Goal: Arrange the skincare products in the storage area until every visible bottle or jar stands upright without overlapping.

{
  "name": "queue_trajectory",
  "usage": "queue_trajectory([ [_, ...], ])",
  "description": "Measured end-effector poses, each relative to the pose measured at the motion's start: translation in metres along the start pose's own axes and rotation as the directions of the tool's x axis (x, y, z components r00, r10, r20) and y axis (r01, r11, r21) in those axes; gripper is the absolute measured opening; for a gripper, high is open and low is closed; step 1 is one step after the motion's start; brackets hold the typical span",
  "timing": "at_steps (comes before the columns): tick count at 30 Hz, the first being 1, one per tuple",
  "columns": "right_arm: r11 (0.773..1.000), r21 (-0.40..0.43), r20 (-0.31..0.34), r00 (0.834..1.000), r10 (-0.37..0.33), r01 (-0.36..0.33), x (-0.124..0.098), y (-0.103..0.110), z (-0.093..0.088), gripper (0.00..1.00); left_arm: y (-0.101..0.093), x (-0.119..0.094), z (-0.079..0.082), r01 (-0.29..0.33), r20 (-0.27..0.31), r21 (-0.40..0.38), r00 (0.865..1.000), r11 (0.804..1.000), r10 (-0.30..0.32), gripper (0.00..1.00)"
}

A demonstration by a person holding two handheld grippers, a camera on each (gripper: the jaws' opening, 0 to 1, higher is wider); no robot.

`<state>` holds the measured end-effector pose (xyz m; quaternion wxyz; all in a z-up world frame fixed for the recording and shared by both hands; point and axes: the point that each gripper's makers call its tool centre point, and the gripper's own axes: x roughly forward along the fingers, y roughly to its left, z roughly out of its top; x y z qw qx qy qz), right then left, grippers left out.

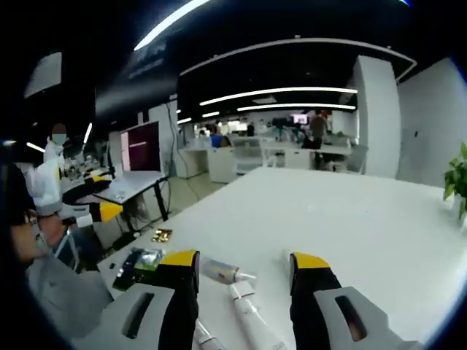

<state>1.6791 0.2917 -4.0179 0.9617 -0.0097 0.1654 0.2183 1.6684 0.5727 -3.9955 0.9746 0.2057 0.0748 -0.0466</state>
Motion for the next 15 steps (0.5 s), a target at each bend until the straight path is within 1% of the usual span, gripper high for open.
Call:
queue_trajectory([
  [1, 1.0, 0.0, -0.001, 1.0, -0.005, 0.005, 0.0, -0.002, 0.0, 0.51, -0.004, 0.0, 0.003, 0.02, 0.016, -0.008, 1.0, 1.0, -0.02, 0.5],
  [2, 0.998, -0.022, 0.044, 0.998, -0.052, 0.053, -0.004, -0.012, 0.009, 0.52, -0.009, -0.001, 0.007, 0.041, 0.031, -0.016, 0.999, 0.999, -0.04, 0.5],
  [3, 0.994, -0.041, 0.09, 0.991, -0.099, 0.103, -0.007, -0.023, 0.018, 0.52, -0.013, -0.001, 0.01, 0.062, 0.047, -0.023, 0.997, 0.998, -0.06, 0.51],
  [6, 0.978, -0.068, 0.115, 0.975, -0.19, 0.199, -0.014, -0.044, 0.019, 0.48, -0.02, 0.0, 0.013, 0.088, 0.052, -0.003, 0.995, 0.996, -0.088, 0.51],
  [8, 0.978, -0.04, 0.101, 0.975, -0.198, 0.203, -0.011, -0.053, 0.015, 0.46, -0.019, -0.001, 0.016, 0.087, 0.066, -0.007, 0.994, 0.996, -0.086, 0.5],
  [9, 0.979, -0.026, 0.095, 0.975, -0.201, 0.204, -0.01, -0.057, 0.013, 0.47, -0.019, -0.001, 0.017, 0.086, 0.073, -0.009, 0.994, 0.996, -0.086, 0.5],
  [12, 0.974, -0.024, 0.113, 0.969, -0.22, 0.224, -0.01, -0.062, 0.015, 0.49, -0.014, 0.0, 0.017, 0.088, 0.076, -0.054, 0.994, 0.995, -0.084, 0.5],
  [15, 0.969, -0.071, 0.088, 0.969, -0.232, 0.238, -0.007, -0.062, 0.011, 0.48, -0.008, 0.004, 0.016, 0.076, 0.069, -0.076, 0.995, 0.994, -0.071, 0.5],
])
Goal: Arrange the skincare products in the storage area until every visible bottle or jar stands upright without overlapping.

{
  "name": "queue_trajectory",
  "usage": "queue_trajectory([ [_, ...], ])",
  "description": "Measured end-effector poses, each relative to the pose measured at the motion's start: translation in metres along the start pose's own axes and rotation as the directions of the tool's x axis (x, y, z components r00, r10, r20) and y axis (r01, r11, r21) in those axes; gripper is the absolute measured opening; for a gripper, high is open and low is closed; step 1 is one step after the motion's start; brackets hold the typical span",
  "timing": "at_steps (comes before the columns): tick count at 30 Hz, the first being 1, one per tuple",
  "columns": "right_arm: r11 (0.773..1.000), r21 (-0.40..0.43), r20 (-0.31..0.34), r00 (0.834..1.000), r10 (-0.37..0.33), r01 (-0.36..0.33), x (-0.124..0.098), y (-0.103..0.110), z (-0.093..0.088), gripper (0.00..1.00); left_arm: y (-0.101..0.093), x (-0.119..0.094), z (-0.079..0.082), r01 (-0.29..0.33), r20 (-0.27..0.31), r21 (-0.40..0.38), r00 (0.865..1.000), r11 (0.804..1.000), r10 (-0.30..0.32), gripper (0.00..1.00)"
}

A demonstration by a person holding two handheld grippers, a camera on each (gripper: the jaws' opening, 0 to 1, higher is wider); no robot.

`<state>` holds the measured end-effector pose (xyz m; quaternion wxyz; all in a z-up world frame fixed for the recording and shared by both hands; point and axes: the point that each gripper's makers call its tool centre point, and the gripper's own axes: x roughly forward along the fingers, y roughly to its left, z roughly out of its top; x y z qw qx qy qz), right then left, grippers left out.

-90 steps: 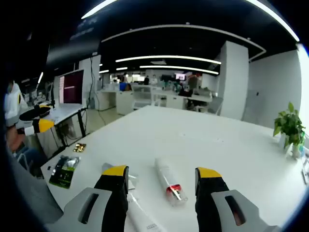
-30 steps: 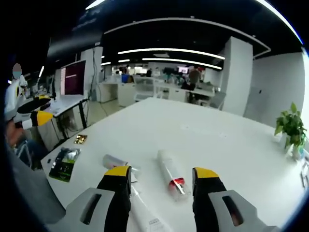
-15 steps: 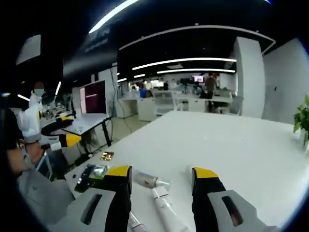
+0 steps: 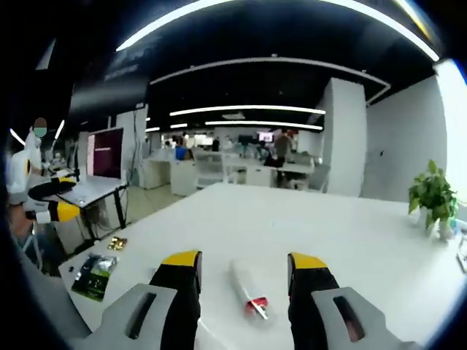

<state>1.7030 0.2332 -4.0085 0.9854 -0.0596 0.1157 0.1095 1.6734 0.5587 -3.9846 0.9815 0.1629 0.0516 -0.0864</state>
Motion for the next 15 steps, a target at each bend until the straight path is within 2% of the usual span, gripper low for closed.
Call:
queue_trajectory([
  [6, 0.999, -0.001, -0.065, 0.997, 0.037, -0.037, 0.009, 0.01, -0.015, 0.47, 0.006, -0.002, 0.006, -0.019, 0.021, -0.026, 1.0, 0.999, 0.019, 0.5],
  [15, 0.994, -0.043, -0.11, 0.989, 0.095, -0.101, 0.018, 0.031, -0.024, 0.46, 0.016, -0.005, 0.003, -0.057, 0.016, -0.053, 0.998, 0.997, 0.058, 0.49],
])
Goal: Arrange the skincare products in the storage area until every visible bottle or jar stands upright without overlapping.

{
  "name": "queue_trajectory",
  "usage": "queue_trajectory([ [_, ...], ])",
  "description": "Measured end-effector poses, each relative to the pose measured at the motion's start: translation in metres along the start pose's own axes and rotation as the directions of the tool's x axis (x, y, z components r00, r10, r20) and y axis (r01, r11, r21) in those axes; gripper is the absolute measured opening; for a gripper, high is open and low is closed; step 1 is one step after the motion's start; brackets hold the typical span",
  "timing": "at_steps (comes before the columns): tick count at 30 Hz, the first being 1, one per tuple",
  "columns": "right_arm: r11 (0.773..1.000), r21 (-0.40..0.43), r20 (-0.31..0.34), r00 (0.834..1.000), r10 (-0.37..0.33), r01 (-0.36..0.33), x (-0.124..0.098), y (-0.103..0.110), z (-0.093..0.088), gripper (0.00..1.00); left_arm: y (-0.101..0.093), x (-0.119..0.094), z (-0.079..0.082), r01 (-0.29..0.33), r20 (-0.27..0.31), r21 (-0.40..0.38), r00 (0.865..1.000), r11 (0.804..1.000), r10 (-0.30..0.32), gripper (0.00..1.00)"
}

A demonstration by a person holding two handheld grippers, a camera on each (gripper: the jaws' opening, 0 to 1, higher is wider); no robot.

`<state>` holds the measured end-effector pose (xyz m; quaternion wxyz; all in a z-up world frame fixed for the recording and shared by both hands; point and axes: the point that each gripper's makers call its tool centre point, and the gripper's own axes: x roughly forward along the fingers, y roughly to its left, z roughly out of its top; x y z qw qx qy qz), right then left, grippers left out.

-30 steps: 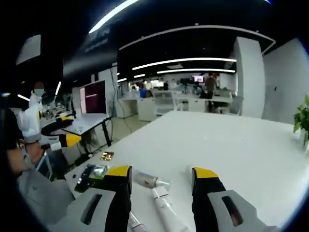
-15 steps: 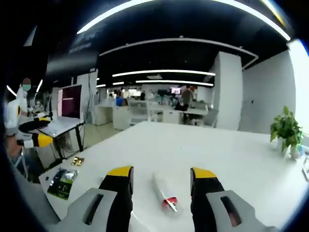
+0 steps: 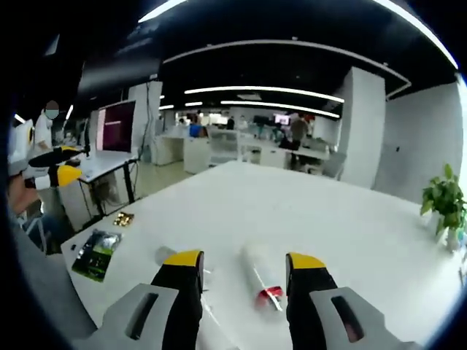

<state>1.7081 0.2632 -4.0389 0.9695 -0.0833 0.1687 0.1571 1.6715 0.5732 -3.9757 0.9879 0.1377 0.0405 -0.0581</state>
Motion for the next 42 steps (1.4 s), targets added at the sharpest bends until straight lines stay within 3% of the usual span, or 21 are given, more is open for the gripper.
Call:
queue_trajectory([
  [42, 1.0, 0.003, -0.021, 1.0, -0.008, 0.008, 0.0007, -0.0086, -0.0064, 0.45, 0.0029, -0.0009, -0.0045, -0.011, -0.024, -0.037, 1.0, 0.999, 0.01, 0.49],
])
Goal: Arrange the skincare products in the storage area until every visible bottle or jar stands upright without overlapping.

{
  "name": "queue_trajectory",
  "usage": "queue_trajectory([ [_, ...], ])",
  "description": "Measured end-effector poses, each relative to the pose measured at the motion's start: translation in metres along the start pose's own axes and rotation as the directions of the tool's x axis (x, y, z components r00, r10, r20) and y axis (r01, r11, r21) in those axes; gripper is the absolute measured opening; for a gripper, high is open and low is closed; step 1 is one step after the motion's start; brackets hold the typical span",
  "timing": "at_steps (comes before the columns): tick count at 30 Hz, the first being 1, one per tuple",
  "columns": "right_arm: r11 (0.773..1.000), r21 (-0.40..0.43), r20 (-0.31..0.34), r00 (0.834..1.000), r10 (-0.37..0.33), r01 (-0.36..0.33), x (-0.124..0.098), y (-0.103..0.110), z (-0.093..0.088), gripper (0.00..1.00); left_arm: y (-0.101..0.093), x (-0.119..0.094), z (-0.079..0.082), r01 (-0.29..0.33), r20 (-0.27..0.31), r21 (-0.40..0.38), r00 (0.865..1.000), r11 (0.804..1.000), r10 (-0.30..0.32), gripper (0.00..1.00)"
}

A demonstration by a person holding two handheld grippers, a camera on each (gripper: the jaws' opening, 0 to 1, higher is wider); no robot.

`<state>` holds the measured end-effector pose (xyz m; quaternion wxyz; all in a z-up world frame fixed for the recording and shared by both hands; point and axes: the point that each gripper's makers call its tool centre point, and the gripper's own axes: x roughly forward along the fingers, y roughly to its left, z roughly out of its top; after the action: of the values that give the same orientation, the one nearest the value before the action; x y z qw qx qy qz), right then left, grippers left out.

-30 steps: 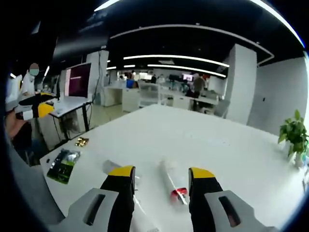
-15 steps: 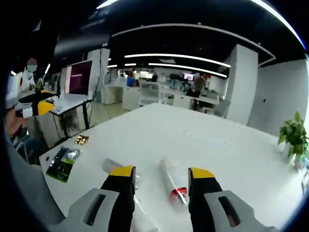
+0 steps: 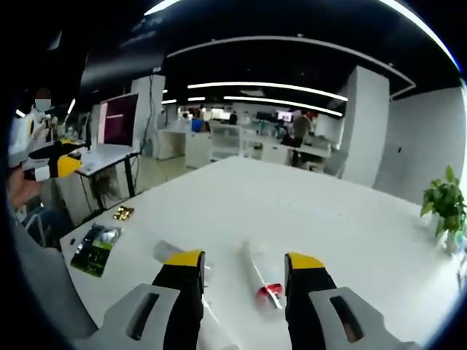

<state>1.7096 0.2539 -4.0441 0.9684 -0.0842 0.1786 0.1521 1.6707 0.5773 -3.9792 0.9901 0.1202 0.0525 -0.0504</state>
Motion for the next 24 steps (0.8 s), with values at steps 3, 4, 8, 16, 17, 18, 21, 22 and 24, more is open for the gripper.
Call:
queue_trajectory([
  [3, 1.0, 0.005, 0.0, 1.0, -0.005, 0.005, -0.001, -0.001, 0.0, 0.45, -0.001, 0.0, 0.0, 0.006, 0.001, -0.007, 1.0, 1.0, -0.006, 0.49],
  [4, 1.0, 0.005, 0.001, 1.0, -0.006, 0.006, -0.002, -0.001, 0.0, 0.45, -0.001, 0.0, 0.0, 0.008, 0.001, -0.01, 1.0, 1.0, -0.008, 0.49],
  [8, 1.0, 0.008, 0.003, 1.0, -0.01, 0.01, -0.003, -0.002, 0.002, 0.46, -0.003, 0.001, -0.002, 0.019, -0.008, -0.017, 1.0, 1.0, -0.019, 0.49],
  [16, 0.999, 0.017, 0.011, 0.999, -0.033, 0.033, -0.007, -0.012, 0.005, 0.47, -0.005, 0.002, -0.004, 0.026, -0.016, -0.023, 1.0, 0.999, -0.027, 0.5],
  [17, 0.999, 0.019, 0.011, 0.999, -0.036, 0.036, -0.007, -0.015, 0.005, 0.47, -0.006, 0.002, -0.004, 0.028, -0.018, -0.022, 0.999, 0.999, -0.028, 0.5],
  [18, 0.999, 0.022, 0.01, 0.999, -0.038, 0.038, -0.008, -0.018, 0.004, 0.47, -0.006, 0.002, -0.005, 0.029, -0.02, -0.022, 0.999, 0.999, -0.03, 0.5],
  [21, 0.998, 0.041, -0.004, 0.999, -0.046, 0.046, -0.007, -0.026, 0.0, 0.47, -0.007, 0.003, -0.006, 0.035, -0.027, -0.02, 0.999, 0.999, -0.035, 0.5],
  [22, 0.998, 0.05, -0.011, 0.999, -0.048, 0.049, -0.007, -0.029, -0.001, 0.47, -0.008, 0.003, -0.007, 0.036, -0.029, -0.02, 0.999, 0.999, -0.037, 0.5],
  [24, 0.995, 0.089, -0.02, 0.999, -0.041, 0.042, -0.004, -0.034, -0.003, 0.46, -0.008, 0.005, -0.008, 0.04, -0.037, -0.013, 0.999, 0.999, -0.04, 0.5],
])
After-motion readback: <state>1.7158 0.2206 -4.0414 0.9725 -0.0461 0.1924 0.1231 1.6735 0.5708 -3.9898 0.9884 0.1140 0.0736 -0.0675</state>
